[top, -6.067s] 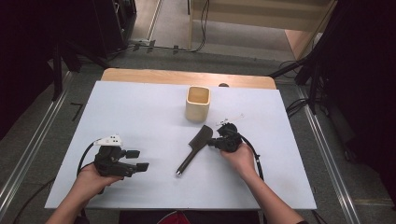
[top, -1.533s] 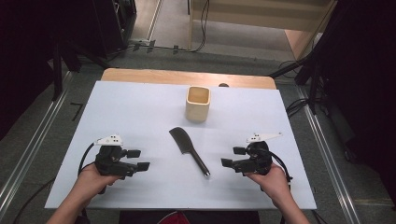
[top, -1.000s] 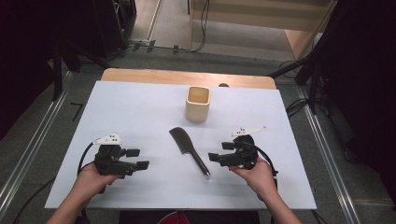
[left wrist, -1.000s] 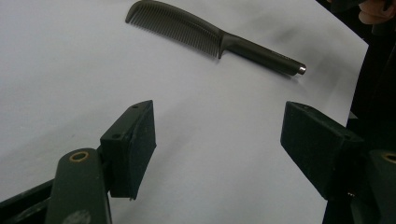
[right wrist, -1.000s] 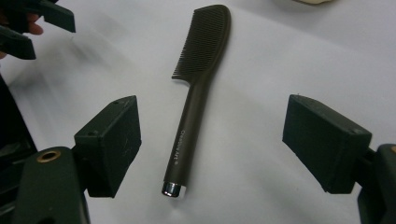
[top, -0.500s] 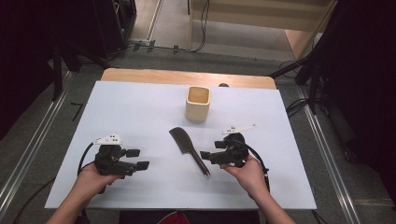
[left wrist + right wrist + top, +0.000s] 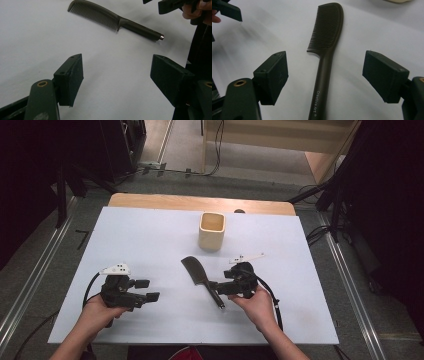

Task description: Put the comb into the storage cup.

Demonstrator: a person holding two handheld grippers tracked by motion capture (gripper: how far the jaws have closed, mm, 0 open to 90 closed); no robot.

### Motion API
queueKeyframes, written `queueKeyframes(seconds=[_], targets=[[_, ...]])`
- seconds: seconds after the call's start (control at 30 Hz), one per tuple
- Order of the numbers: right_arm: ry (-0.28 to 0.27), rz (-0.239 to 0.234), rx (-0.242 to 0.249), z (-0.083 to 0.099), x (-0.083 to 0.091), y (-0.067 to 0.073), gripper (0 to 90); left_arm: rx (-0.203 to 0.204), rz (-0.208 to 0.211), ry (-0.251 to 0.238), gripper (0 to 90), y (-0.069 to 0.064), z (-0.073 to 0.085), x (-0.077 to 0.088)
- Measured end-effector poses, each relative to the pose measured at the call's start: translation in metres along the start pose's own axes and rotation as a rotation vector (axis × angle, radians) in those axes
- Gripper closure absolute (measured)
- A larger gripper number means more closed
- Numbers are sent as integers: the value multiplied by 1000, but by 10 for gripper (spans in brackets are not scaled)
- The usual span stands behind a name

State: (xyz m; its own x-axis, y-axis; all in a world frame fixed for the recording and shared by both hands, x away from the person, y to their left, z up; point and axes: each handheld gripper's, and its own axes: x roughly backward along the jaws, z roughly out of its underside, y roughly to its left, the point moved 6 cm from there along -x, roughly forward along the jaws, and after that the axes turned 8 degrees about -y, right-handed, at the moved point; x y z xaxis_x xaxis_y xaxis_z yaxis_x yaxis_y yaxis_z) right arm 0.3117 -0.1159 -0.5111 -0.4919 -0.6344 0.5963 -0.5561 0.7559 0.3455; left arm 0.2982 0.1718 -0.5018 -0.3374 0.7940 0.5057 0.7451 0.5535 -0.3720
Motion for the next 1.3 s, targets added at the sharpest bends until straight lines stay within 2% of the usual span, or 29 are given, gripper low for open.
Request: queueKeyframes(seconds=[0.27, 0.8, 1.3], targets=[[-24, 33, 9, 3, -1, 0, 215, 2, 1, -2, 281, 0, 0, 0], [24, 59, 12, 20, -14, 2, 218, 5, 0, -1, 280, 1, 0, 0], [60, 83, 19, 36, -19, 9, 277, 8, -4, -5, 281, 2, -1, 2]])
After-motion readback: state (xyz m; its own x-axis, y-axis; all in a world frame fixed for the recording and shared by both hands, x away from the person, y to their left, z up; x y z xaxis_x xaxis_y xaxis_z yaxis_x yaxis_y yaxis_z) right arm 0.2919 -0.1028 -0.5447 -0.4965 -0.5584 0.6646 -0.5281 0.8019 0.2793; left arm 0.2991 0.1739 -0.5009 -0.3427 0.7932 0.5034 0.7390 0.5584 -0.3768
